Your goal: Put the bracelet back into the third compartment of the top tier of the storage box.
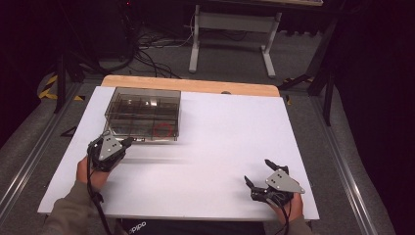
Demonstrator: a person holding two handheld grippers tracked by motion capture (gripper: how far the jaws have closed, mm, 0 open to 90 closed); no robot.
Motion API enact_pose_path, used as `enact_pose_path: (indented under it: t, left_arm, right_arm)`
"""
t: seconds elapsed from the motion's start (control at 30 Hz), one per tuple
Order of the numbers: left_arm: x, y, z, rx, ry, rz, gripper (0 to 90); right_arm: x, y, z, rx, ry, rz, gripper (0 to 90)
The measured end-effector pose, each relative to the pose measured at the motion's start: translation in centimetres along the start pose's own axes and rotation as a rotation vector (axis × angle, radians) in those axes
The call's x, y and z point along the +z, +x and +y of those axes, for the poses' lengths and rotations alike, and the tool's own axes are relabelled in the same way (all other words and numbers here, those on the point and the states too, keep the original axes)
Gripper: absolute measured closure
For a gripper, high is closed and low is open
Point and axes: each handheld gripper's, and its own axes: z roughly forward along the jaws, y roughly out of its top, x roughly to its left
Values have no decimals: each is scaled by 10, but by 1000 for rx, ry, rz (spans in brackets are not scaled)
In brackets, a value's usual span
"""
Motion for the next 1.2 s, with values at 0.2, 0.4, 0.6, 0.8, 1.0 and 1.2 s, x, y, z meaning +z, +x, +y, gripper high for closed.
enact_pose_path:
  t: [0.2,0.4,0.6,0.8,1.0,1.2]
  left_arm:
    - [2,2,-1,7,8,25,895]
    - [3,3,-1,6,8,34,895]
    - [5,3,-1,13,12,37,895]
    - [8,4,1,10,5,43,895]
    - [13,5,3,7,7,48,895]
    - [17,6,2,9,14,51,895]
  right_arm:
    - [0,0,0,0,-1,1,140]
    - [-1,-1,0,1,-6,-3,140]
    - [-1,0,1,-2,-8,-1,140]
    - [-1,0,1,-1,-9,-3,140]
    - [0,1,1,-1,-7,-1,140]
    - [0,0,0,4,-8,-1,139]
